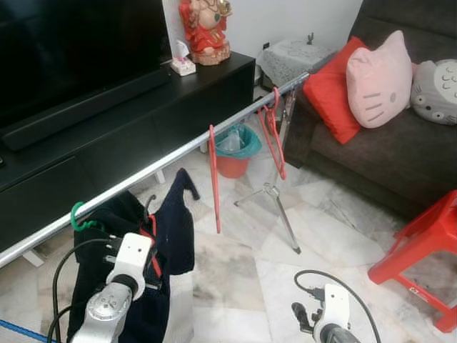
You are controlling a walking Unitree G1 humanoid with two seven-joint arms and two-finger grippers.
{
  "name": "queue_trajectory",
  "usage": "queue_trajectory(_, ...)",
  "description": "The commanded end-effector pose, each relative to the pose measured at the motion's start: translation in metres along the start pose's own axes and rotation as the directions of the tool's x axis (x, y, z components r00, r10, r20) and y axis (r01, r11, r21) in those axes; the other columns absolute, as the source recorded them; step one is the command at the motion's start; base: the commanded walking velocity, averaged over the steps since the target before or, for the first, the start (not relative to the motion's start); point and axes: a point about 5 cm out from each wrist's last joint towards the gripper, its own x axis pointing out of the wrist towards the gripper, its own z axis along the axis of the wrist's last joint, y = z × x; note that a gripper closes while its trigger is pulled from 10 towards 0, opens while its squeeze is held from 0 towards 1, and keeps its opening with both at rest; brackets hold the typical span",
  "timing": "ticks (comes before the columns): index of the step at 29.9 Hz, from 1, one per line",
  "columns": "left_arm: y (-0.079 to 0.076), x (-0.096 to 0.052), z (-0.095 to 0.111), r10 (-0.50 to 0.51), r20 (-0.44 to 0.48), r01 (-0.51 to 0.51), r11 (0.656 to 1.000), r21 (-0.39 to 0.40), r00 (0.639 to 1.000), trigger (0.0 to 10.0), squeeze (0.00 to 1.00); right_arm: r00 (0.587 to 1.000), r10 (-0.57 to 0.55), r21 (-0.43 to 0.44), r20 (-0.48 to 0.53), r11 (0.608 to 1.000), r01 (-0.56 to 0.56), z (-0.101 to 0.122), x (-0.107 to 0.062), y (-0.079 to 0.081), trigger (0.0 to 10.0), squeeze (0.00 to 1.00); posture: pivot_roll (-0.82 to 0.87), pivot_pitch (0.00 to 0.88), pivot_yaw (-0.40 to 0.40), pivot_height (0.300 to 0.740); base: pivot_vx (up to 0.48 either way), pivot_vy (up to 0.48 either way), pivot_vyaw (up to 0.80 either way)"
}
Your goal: Hang hanger
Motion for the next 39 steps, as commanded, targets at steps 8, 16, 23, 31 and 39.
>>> queue_trajectory(8,0.0,0.001,0.002,-0.007,0.038,0.008,1.0,-0.006,0.999,10.0,0.0,1.0,-0.001,-0.01,0.005,1.0,0.001,0.0,0.0,0.001,10.0,0.0,0.02,0.01,0.024,0.74,0.0,0.0,0.68)
queue_trajectory(16,-0.004,0.003,0.005,-0.045,0.069,0.045,0.999,-0.003,0.997,10.0,0.0,1.0,0.0,0.0,0.003,1.0,0.0,-0.001,0.0,0.002,10.0,0.0,0.02,0.01,0.024,0.74,0.0,0.0,0.7)
queue_trajectory(23,-0.012,0.002,0.009,-0.098,0.097,0.097,0.995,0.008,0.99,10.0,0.0,1.0,-0.003,0.008,0.0,1.0,0.003,-0.001,0.0,0.001,10.0,0.0,0.02,0.014,0.025,0.74,0.0,0.0,0.0)
queue_trajectory(31,-0.013,0.002,0.009,-0.102,0.102,0.102,0.995,0.011,0.989,10.0,0.0,1.0,-0.003,0.004,0.001,1.0,0.003,-0.001,0.0,0.001,10.0,0.0,0.03,0.015,0.023,0.74,0.0,0.0,0.0)
queue_trajectory(39,-0.011,0.002,0.009,-0.1,0.106,0.099,0.995,0.013,0.989,10.0,0.0,1.0,-0.001,-0.013,0.006,1.0,0.001,0.0,0.0,0.001,10.0,0.0,0.03,0.018,0.024,0.74,0.0,0.0,0.0)
